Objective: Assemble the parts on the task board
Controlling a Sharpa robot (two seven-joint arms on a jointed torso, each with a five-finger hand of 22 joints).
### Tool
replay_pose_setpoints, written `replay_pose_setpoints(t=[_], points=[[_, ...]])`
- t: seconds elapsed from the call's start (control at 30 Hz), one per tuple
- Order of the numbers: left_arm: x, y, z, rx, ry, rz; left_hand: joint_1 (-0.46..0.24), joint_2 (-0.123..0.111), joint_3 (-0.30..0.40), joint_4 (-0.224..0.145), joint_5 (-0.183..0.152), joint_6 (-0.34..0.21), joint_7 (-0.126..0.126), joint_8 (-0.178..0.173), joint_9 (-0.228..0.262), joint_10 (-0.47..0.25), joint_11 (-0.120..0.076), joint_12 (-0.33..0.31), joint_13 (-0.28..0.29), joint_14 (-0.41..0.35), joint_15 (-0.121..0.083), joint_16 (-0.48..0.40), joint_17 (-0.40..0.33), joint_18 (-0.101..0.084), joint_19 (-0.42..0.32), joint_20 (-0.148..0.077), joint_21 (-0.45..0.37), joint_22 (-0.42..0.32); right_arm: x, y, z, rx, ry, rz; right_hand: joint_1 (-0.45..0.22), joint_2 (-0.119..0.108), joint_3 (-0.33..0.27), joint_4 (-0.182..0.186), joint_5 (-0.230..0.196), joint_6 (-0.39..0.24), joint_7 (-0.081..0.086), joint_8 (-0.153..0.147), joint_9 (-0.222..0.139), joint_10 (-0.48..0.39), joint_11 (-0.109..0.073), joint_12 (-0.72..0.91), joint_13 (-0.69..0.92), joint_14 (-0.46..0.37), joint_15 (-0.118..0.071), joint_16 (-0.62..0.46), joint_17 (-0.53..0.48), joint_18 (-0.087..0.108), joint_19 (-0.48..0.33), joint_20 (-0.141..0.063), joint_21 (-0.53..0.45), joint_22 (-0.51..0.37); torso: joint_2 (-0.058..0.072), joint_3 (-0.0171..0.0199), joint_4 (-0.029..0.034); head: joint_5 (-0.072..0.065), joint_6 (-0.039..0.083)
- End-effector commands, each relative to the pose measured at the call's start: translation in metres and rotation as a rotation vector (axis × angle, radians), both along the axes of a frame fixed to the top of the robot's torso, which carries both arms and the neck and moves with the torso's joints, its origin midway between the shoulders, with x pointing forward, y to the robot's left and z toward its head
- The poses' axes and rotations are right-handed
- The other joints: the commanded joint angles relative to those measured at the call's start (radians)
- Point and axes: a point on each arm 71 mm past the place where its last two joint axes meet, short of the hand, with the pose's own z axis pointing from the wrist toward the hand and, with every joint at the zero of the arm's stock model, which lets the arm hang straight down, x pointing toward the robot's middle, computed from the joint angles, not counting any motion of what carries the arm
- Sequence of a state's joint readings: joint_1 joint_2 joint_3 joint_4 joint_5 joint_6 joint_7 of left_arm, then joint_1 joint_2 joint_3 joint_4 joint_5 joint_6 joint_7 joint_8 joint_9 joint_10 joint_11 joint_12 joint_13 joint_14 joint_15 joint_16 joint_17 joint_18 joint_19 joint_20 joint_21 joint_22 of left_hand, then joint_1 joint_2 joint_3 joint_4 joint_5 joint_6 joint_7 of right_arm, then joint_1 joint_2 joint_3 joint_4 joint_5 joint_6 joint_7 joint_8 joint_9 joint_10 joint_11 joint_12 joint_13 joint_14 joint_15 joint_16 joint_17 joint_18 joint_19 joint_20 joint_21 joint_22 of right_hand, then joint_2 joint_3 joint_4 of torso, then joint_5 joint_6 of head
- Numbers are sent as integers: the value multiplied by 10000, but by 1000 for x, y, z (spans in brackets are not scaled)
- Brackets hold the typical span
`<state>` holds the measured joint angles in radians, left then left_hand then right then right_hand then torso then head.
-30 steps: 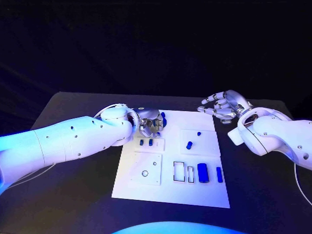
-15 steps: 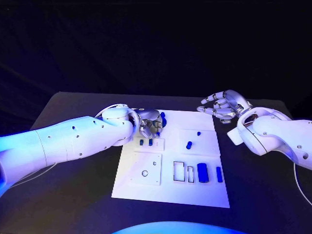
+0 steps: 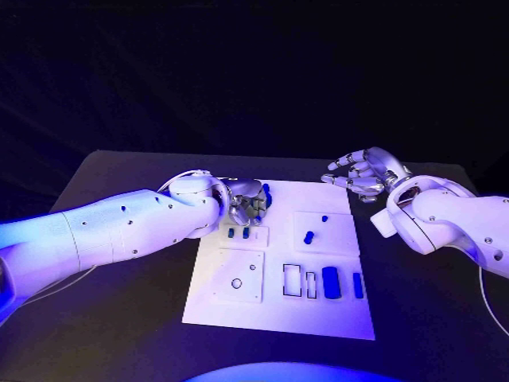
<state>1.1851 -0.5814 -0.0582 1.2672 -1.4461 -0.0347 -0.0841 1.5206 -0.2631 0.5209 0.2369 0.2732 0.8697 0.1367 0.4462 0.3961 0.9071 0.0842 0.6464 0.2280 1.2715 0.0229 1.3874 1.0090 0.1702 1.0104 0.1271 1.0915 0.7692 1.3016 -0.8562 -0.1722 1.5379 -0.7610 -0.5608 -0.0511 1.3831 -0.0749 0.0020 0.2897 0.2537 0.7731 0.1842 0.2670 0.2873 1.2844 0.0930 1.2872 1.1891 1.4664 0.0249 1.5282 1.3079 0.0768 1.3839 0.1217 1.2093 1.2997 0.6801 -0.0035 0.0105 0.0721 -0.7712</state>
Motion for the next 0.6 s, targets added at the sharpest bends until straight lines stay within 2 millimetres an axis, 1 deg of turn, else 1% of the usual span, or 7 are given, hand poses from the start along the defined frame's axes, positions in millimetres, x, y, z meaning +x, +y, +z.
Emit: replay_pose_setpoints(t=[0.03, 0.07, 0.1, 0.13, 0.23, 0.37, 0.6], points=[[-1, -1, -3, 63, 140, -90, 13, 97, 110, -58, -73, 193, -16, -17, -2, 200, -49, -59, -43, 230, -54, 162, 250, -30, 156, -32, 178, 223, -1, 1, 0, 4, -81, 132, 9, 86, 77, -10, -57, -33, -19, 33, -13, -43, 26, -19, 9, 711, -54, -64, 1242, 105, -59, 9, -59, -6, 4, 1, -1, -14, 2], [-1, -1, -3, 63, 130, -76, 14, 137, 143, -103, -79, 283, -32, -6, 7, 290, -81, -79, -61, 299, -80, 207, 309, -40, 205, -54, 242, 301, -1, 1, 0, 4, -80, 132, 9, 86, 77, -10, -57, -33, -19, 33, -13, -43, 26, -19, 9, 711, -54, -64, 1242, 105, -59, 9, -59, -6, 4, 1, -1, -14, 2], [-1, -1, -3, 60, 116, -62, 112, 258, 246, -254, -99, 518, -51, 59, 50, 530, -175, -78, -73, 531, -162, 345, 595, -87, 418, -111, 459, 590, -1, 1, 0, 4, -80, 132, 9, 86, 77, -10, -57, -33, -19, 33, -13, -43, 26, -19, 9, 711, -54, -64, 1242, 105, -59, 9, -59, -6, 3, 0, 2, -20, 2], [-1, -1, -3, 58, 98, -48, 124, 305, 325, -385, -110, 624, -66, 34, 63, 682, -222, -150, -108, 672, -210, 421, 744, -124, 550, -169, 617, 784, -1, 1, 1, 5, -80, 132, 9, 86, 77, -10, -57, -33, -19, 33, -13, -43, 26, -19, 9, 711, -54, -64, 1242, 105, -59, 9, -59, -6, 4, 0, 0, -22, 6], [-1, -1, -3, 54, 62, -19, 160, 354, 410, -521, -110, 701, -71, 2, 74, 810, -256, -209, -133, 812, -248, 497, 917, -161, 687, -209, 772, 988, -1, 1, 1, 5, -80, 131, 14, 94, 83, -8, -58, -28, -22, 42, -14, -23, 24, -1, 30, 712, -56, -63, 1247, 103, -53, 8, -52, 3, 5, -1, -3, -17, 8], [-1, 0, -3, -6, -15, 17, 205, 357, 693, -1001, -124, 668, -45, -322, 19, 1082, -268, -391, -170, 1049, -287, 592, 1097, -255, 1016, -277, 1210, 1524, -1, 1, 1, 5, -80, 130, 14, 94, 83, -8, -58, -28, -22, 42, -14, -23, 24, -1, 30, 712, -56, -63, 1247, 103, -53, 8, -52, 3, 5, -4, 0, -23, 25], [-2, 2, -1, -387, 82, 163, 94, 361, 767, -1070, -99, 696, -26, -423, 6, 1115, -244, -459, -174, 1059, -280, 586, 1067, -253, 993, -267, 1247, 1541, 0, 2, 0, 6, -83, 137, 14, 94, 83, -8, -58, -28, -22, 42, -14, -23, 24, -1, 30, 712, -56, -63, 1247, 103, -53, 8, -52, 3, -6, -12, -8, -12, 47]])
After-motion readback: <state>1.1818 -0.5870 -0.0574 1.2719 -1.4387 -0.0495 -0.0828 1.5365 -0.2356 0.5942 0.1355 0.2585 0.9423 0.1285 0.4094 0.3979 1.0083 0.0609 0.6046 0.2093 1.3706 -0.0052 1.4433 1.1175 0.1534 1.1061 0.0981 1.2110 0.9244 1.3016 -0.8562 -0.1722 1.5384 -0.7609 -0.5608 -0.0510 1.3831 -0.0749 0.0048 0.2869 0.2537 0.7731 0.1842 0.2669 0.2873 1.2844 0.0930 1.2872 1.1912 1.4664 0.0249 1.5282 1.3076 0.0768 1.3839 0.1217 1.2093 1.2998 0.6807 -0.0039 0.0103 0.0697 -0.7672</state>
